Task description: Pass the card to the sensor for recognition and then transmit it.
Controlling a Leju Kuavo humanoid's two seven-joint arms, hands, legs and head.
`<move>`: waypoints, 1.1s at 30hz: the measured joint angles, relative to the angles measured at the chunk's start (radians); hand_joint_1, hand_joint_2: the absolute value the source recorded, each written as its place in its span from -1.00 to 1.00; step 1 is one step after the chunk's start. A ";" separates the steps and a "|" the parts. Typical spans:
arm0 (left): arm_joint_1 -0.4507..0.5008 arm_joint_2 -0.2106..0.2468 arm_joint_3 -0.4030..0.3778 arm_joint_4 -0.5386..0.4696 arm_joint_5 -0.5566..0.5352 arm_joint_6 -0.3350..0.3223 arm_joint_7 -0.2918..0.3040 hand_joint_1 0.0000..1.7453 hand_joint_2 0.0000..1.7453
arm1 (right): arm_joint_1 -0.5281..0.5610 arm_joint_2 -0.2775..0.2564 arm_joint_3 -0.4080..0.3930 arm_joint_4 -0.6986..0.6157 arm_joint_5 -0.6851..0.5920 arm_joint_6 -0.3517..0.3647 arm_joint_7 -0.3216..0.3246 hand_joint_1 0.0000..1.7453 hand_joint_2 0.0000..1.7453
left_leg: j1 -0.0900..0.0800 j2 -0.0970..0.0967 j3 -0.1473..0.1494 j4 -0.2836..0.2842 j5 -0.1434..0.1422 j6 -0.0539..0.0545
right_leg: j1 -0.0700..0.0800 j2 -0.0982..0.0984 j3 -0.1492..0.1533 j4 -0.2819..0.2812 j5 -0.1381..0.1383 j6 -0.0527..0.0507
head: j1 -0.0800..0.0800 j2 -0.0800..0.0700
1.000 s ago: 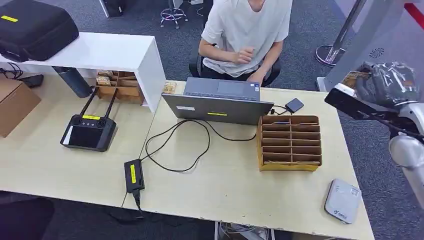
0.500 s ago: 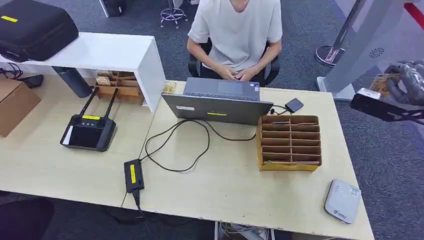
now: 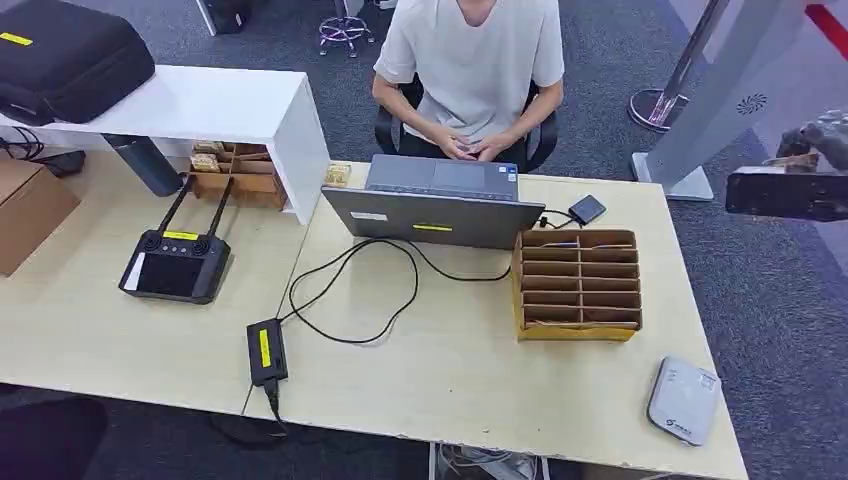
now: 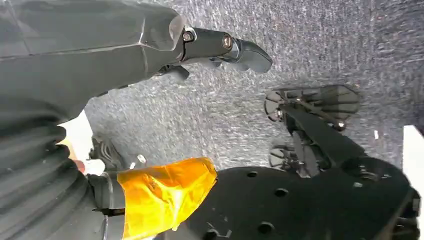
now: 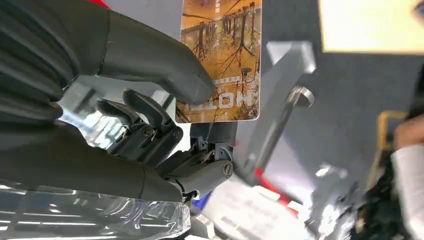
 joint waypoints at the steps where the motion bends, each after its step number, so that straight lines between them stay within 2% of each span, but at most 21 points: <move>1: 0.000 0.000 0.002 0.000 0.004 0.000 0.000 -1.00 1.00 | -0.054 -0.002 0.051 -0.009 -0.056 0.026 0.022 1.00 1.00 | 0.000 0.000 0.000 0.000 0.000 0.000 | 0.000 0.000 0.000 0.000 0.000 0.000 | 0.000 0.000; 4: 0.002 -0.001 0.008 0.000 0.014 -0.001 0.000 -1.00 1.00 | -0.204 -0.009 0.218 -0.032 -0.197 0.061 0.076 1.00 1.00 | 0.001 0.000 0.000 0.000 0.000 0.000 | 0.001 -0.001 0.000 0.000 0.000 0.000 | 0.000 0.000; 6: 0.006 -0.001 0.013 0.000 0.020 -0.001 0.000 -1.00 1.00 | -0.293 -0.019 0.333 -0.045 -0.258 0.070 0.089 1.00 1.00 | 0.001 -0.001 0.000 0.000 0.000 0.000 | 0.001 -0.002 0.000 0.000 0.000 0.000 | 0.000 0.000; 9: 0.008 -0.003 0.021 0.000 0.026 -0.005 0.000 -1.00 1.00 | -0.355 -0.026 0.447 -0.065 -0.294 0.081 0.107 1.00 1.00 | 0.001 0.000 0.000 0.000 0.000 0.000 | 0.001 -0.001 0.000 0.000 0.000 0.000 | 0.000 0.000; 11: 0.007 -0.004 0.024 0.000 0.028 -0.004 0.000 -1.00 1.00 | -0.367 -0.033 0.492 -0.079 -0.305 0.082 0.121 1.00 1.00 | 0.001 0.000 0.000 0.000 0.000 0.000 | 0.001 -0.001 0.000 0.000 0.000 0.000 | 0.000 0.000; 17: 0.008 -0.004 0.025 0.000 0.026 0.000 0.002 -1.00 1.00 | -0.370 -0.077 0.558 -0.126 -0.314 0.098 0.132 1.00 1.00 | 0.001 0.000 0.000 0.002 0.000 0.000 | 0.001 -0.001 0.001 0.000 0.000 0.000 | 0.000 0.000; 24: 0.007 -0.004 0.025 0.000 0.017 0.010 0.006 -1.00 1.00 | -0.294 -0.154 0.601 -0.161 -0.295 0.043 0.127 1.00 1.00 | 0.001 0.000 0.000 0.002 0.000 0.000 | 0.001 -0.001 0.000 -0.001 0.000 0.000 | 0.000 0.000; 26: 0.010 -0.002 0.025 0.000 0.016 0.003 0.006 -1.00 1.00 | -0.275 -0.182 0.608 -0.168 -0.286 0.030 0.107 1.00 1.00 | 0.001 -0.001 -0.001 0.002 0.000 0.000 | 0.001 -0.002 0.001 0.000 0.000 0.000 | 0.000 0.000; 33: 0.006 -0.001 0.025 0.000 0.002 0.008 0.013 -1.00 1.00 | -0.186 -0.242 0.617 -0.174 -0.290 -0.019 0.121 1.00 1.00 | 0.001 0.000 0.000 0.002 0.000 0.000 | 0.001 -0.001 0.000 0.000 0.000 0.000 | 0.000 0.000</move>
